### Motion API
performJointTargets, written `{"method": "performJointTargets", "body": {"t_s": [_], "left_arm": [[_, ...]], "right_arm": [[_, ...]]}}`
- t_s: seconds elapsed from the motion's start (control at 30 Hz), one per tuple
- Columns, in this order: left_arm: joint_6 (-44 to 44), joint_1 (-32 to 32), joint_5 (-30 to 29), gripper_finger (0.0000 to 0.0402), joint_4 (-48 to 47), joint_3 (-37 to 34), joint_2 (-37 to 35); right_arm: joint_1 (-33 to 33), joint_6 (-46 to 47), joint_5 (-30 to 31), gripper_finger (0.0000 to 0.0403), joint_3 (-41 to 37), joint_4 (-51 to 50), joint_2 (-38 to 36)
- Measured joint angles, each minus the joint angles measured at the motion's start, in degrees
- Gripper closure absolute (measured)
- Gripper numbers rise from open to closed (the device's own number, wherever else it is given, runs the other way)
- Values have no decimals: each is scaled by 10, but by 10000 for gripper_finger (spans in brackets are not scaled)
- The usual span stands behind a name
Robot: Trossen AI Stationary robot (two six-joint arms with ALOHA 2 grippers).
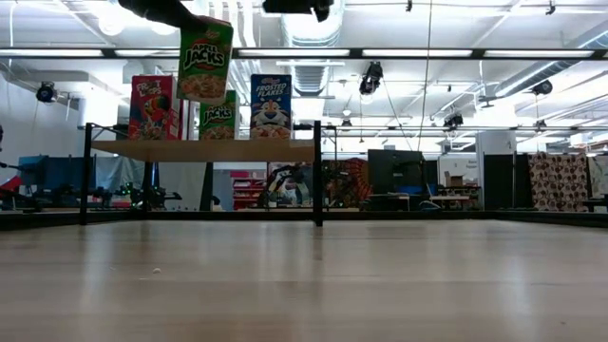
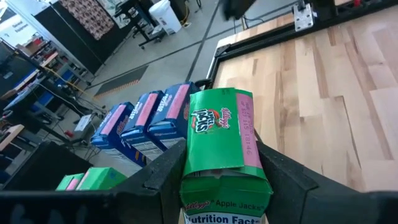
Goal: Stack cereal on shelf
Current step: Put the green cereal box on the shelf aligned with the other green cereal boxes
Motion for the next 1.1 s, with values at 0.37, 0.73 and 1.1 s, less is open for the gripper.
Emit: {"method": "performJointTargets", "body": {"t_s": [0.37,0.73,1.1], "left_arm": [[1,1,0,248,-2,-17,-4],[5,1,0,248,31,-18,-3],[20,2,-9,248,68,-18,1]], "right_arm": [[-21,-18,-58,367,120,-50,85],[-22,-70,-58,192,208,-106,136],[-25,-137,-59,127,305,-186,196]]}}
